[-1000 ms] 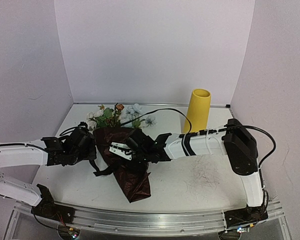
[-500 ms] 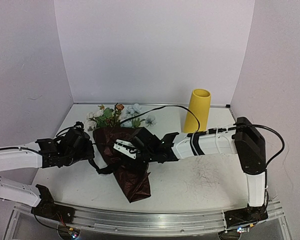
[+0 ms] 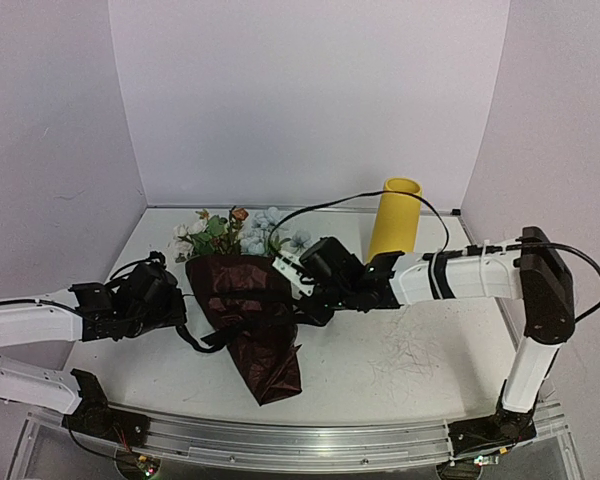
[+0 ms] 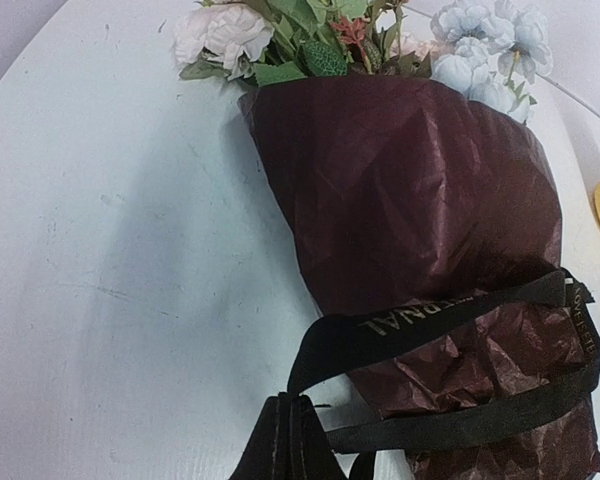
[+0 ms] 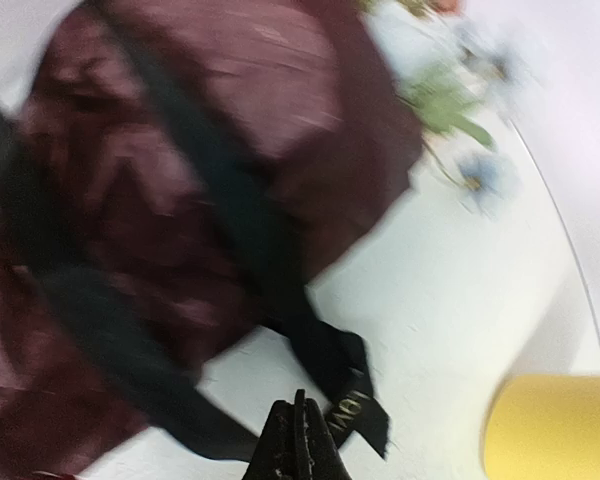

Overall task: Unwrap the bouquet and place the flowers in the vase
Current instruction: Untie the ribbon from the wrapping paper.

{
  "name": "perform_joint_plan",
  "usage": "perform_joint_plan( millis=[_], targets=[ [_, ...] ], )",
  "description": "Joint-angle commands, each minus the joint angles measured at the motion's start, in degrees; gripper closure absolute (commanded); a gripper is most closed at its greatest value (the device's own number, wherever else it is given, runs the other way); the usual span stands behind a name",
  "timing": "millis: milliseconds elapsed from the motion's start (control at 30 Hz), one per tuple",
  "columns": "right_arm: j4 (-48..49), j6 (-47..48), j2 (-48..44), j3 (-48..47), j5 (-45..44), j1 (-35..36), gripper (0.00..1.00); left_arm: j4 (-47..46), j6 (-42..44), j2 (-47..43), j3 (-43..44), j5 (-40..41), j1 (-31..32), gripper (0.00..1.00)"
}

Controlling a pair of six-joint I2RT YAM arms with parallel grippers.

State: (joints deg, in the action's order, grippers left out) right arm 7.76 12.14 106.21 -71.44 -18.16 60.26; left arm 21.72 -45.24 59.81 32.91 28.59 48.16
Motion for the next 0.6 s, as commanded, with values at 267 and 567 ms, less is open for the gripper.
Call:
perform_joint_plan(
  millis=[267,567],
  targets=[
    [-1.02,-8.01,-6.53,3.95,20.28,-7.89,0.5,5.46,-15.16,-10.85,-6.98,2.11,-0.35,0.97],
    [-6.05,1.83,3.29,-8.02,10.68,0.99,0.27,14.37,-28.54,-22.02,-9.97,6.72,-0.39,0.97]
  ],
)
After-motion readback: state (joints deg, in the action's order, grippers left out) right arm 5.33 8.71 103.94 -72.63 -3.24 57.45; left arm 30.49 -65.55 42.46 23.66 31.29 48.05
